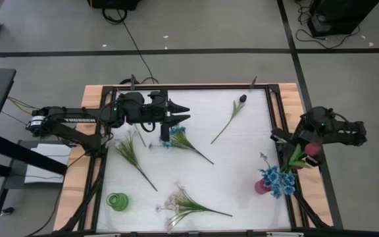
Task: Sort flowers into vase by color
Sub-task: Put the red tulip flower into the red flower vase, then put the blue flowers into the red flower vase
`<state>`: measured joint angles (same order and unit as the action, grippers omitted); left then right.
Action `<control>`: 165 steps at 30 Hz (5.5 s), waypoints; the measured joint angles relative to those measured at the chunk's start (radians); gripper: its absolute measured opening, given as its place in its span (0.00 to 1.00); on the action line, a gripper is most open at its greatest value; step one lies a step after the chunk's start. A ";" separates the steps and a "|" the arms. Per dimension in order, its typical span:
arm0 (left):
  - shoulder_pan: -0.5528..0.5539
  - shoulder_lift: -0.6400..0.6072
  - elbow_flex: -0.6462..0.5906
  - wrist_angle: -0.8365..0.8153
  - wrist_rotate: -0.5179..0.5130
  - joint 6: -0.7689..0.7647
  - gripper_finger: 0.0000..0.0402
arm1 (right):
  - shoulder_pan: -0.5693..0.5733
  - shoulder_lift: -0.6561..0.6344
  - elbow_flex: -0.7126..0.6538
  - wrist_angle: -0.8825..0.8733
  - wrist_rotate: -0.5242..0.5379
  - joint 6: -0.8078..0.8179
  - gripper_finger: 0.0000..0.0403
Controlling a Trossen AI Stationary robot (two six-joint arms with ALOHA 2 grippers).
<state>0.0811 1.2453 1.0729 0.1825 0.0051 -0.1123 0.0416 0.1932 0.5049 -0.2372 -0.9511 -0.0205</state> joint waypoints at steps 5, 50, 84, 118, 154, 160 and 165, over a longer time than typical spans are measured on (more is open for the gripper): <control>0.000 0.000 0.000 0.000 0.000 0.000 0.31 | 0.016 0.007 0.000 -0.003 -0.075 -0.034 0.03; 0.000 0.000 0.000 0.000 0.000 0.000 0.31 | 0.030 0.127 0.001 0.035 -0.133 0.066 0.34; 0.000 0.000 0.000 0.000 0.000 0.000 0.31 | 0.030 0.127 0.003 0.214 -0.207 0.623 0.56; 0.000 0.000 0.000 0.000 0.000 0.000 0.31 | 0.029 0.133 0.069 0.078 -0.170 0.571 0.66; 0.000 0.000 0.000 0.000 0.000 0.000 0.31 | 0.028 0.295 0.070 0.656 0.981 0.216 0.66; 0.000 0.000 0.000 0.000 0.000 0.000 0.31 | 0.027 0.382 0.095 0.650 1.049 0.253 0.66; 0.000 0.000 0.000 0.000 0.000 0.000 0.31 | 0.011 0.476 0.153 0.637 1.071 0.174 0.66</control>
<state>0.0811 1.2453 1.0729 0.1826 0.0048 -0.1120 0.0531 0.6693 0.6583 0.3996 0.1202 0.1534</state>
